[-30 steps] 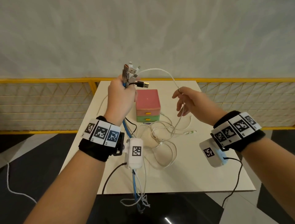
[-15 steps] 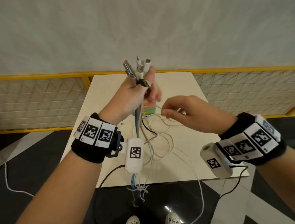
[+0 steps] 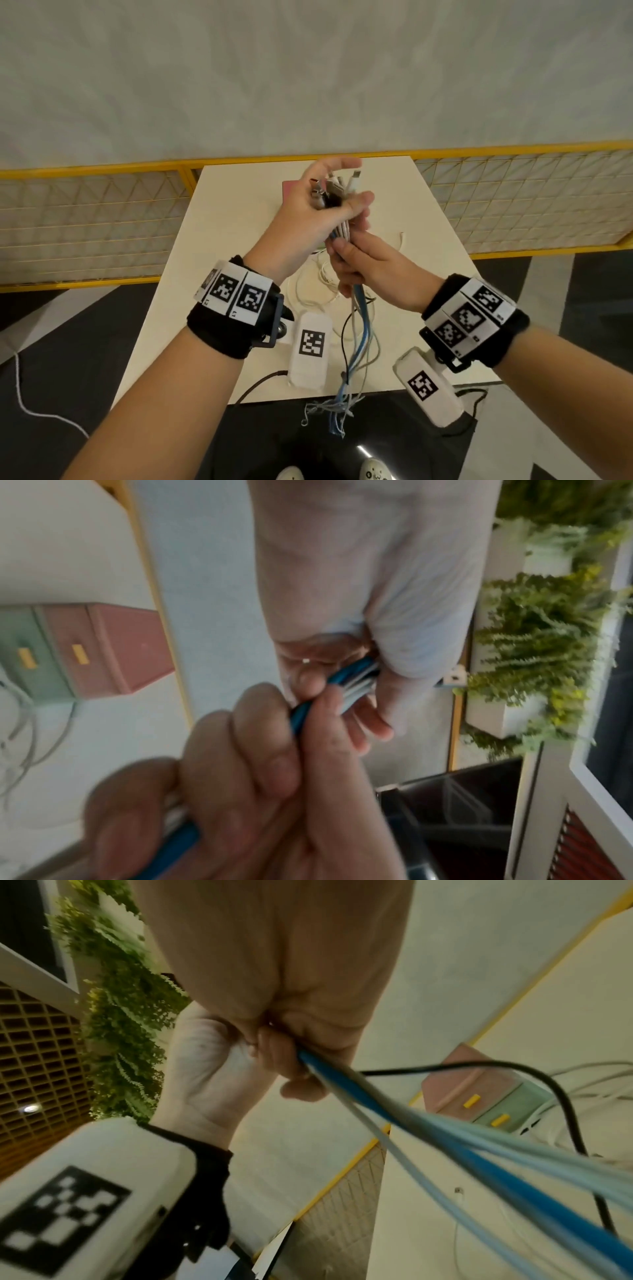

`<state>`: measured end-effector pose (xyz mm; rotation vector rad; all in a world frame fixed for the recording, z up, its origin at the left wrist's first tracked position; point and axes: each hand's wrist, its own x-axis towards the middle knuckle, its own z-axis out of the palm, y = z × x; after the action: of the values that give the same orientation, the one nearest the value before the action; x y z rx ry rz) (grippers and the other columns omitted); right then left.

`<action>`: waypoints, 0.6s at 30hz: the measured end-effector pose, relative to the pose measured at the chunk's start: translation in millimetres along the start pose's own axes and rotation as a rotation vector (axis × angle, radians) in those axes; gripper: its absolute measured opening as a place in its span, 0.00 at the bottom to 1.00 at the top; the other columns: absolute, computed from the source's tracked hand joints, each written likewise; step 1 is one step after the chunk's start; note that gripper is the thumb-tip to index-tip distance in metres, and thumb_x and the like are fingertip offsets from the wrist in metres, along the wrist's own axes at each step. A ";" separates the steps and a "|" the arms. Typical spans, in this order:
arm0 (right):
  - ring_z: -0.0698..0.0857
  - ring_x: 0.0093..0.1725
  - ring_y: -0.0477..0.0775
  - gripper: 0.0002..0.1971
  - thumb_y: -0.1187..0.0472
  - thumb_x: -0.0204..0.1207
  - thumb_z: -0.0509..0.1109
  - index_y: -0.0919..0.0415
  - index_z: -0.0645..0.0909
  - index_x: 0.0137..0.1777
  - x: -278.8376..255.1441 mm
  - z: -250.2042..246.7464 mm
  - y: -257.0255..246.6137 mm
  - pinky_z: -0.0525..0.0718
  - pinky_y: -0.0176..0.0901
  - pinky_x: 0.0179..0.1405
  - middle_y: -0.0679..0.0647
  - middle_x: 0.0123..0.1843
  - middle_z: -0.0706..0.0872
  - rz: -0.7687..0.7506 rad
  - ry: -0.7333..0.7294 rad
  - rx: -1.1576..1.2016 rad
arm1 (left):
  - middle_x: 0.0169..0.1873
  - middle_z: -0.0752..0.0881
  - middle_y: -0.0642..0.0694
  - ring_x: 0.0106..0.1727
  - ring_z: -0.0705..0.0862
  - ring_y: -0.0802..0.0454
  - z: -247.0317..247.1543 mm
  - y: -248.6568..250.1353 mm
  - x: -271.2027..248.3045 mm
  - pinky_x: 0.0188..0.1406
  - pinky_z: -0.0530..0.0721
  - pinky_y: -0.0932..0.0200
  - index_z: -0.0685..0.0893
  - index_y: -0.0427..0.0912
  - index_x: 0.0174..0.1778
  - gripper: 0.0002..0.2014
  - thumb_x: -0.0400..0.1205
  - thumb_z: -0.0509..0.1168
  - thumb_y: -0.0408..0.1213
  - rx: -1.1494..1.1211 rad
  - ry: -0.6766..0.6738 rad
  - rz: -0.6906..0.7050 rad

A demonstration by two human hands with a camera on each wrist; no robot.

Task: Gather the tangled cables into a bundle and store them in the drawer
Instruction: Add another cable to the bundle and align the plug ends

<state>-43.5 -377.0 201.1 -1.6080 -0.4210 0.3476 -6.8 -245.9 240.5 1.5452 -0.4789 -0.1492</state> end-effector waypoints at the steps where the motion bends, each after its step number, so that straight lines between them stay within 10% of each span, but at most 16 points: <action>1: 0.67 0.25 0.45 0.10 0.62 0.87 0.48 0.61 0.66 0.46 0.4 -1.5 -1.8 0.79 0.46 0.33 0.47 0.29 0.65 0.008 0.002 0.014 | 0.30 0.83 0.45 0.32 0.84 0.53 -0.1 -1.2 1.2 0.40 0.85 0.62 0.82 0.40 0.56 0.09 0.81 0.69 0.32 -0.044 0.026 -0.008; 5: 0.72 0.26 0.49 0.10 0.59 0.87 0.51 0.63 0.69 0.49 5.3 -2.9 -6.7 0.82 0.43 0.33 0.51 0.30 0.69 -0.031 -0.001 0.139 | 0.27 0.77 0.40 0.32 0.80 0.49 4.8 -1.1 4.2 0.45 0.86 0.43 0.77 0.41 0.32 0.19 0.82 0.68 0.51 0.105 0.027 -0.057; 9: 0.62 0.25 0.47 0.13 0.59 0.88 0.50 0.64 0.71 0.45 8.9 -6.0 -5.6 0.68 0.39 0.25 0.49 0.28 0.64 -0.030 0.083 0.120 | 0.37 0.82 0.44 0.31 0.80 0.57 -5.3 7.6 5.8 0.29 0.79 0.64 0.79 0.45 0.56 0.16 0.76 0.75 0.32 0.036 -0.049 0.032; 12: 0.61 0.25 0.48 0.14 0.61 0.87 0.48 0.61 0.72 0.43 11.0 -9.4 -15.0 0.62 0.45 0.25 0.51 0.29 0.63 -0.049 0.056 -0.008 | 0.38 0.81 0.42 0.32 0.78 0.52 -11.9 12.8 9.4 0.26 0.78 0.59 0.79 0.45 0.57 0.20 0.73 0.78 0.33 0.073 -0.116 0.152; 18: 0.65 0.25 0.49 0.17 0.63 0.88 0.47 0.79 0.68 0.50 13.9 -14.2 -21.7 0.70 0.41 0.25 0.53 0.31 0.64 -0.037 0.044 -0.069 | 0.43 0.83 0.44 0.43 0.86 0.40 -13.3 21.6 9.4 0.42 0.77 0.18 0.80 0.46 0.49 0.12 0.75 0.76 0.39 0.004 -0.158 0.171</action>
<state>-25.9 -381.7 224.2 -1.6704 -0.4326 0.2715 2.4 -236.5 264.1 1.4953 -0.7344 -0.1385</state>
